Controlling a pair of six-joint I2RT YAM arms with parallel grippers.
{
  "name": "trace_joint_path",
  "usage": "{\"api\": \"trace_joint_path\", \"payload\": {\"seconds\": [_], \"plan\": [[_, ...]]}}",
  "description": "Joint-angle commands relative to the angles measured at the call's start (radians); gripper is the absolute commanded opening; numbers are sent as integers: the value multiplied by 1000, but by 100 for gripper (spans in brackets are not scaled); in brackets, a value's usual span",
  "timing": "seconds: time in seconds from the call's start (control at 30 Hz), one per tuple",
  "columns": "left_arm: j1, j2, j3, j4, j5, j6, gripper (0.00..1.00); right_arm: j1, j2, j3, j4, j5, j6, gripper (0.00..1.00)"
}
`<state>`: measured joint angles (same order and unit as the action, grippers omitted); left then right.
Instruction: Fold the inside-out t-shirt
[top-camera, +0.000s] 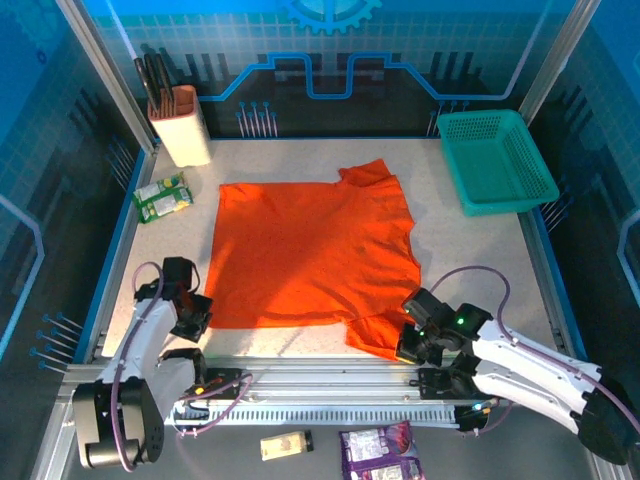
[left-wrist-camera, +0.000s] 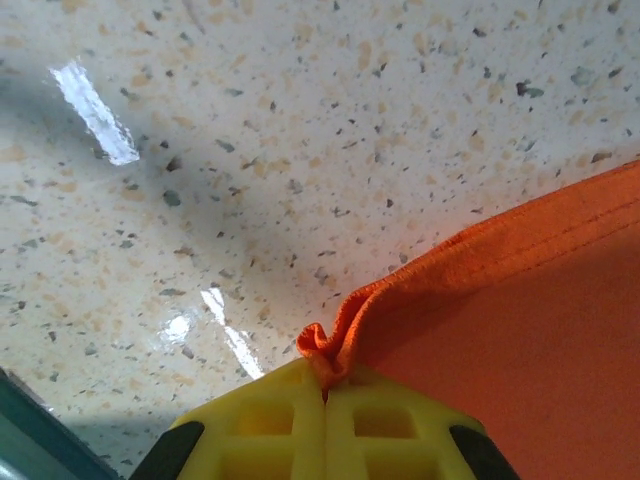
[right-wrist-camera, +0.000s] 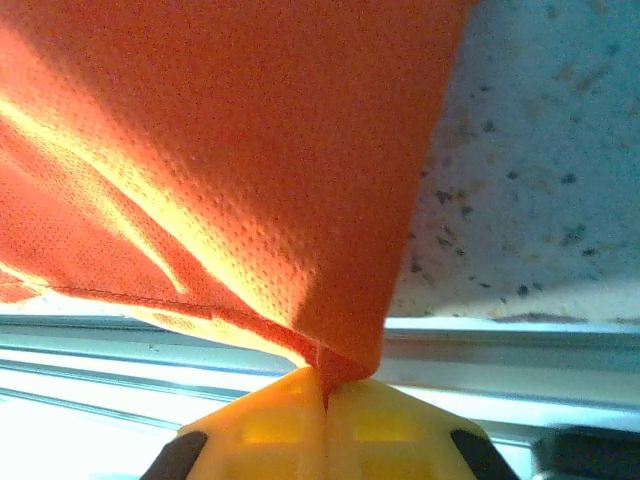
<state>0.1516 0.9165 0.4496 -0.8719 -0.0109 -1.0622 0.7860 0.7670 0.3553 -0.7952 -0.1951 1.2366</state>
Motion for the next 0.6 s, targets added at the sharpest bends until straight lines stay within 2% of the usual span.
{"api": "trace_joint_path", "payload": {"seconds": [0.0,0.17,0.27,0.4,0.57], "plan": [[9,-75,1,-88,14,-65,0,21,-65,45,-135,17,17,0],[9,-197,28,-159,28,-126,0,37,-194,133,-277,17,31,0],[9,-214,67,-178,41,-128,0,39,-218,210,-326,51,18,0],[9,-171,108,-143,61,-105,0,24,-138,306,-305,137,-55,0],[9,-84,179,-69,64,-45,0,-57,30,441,-241,225,-188,0]]}}
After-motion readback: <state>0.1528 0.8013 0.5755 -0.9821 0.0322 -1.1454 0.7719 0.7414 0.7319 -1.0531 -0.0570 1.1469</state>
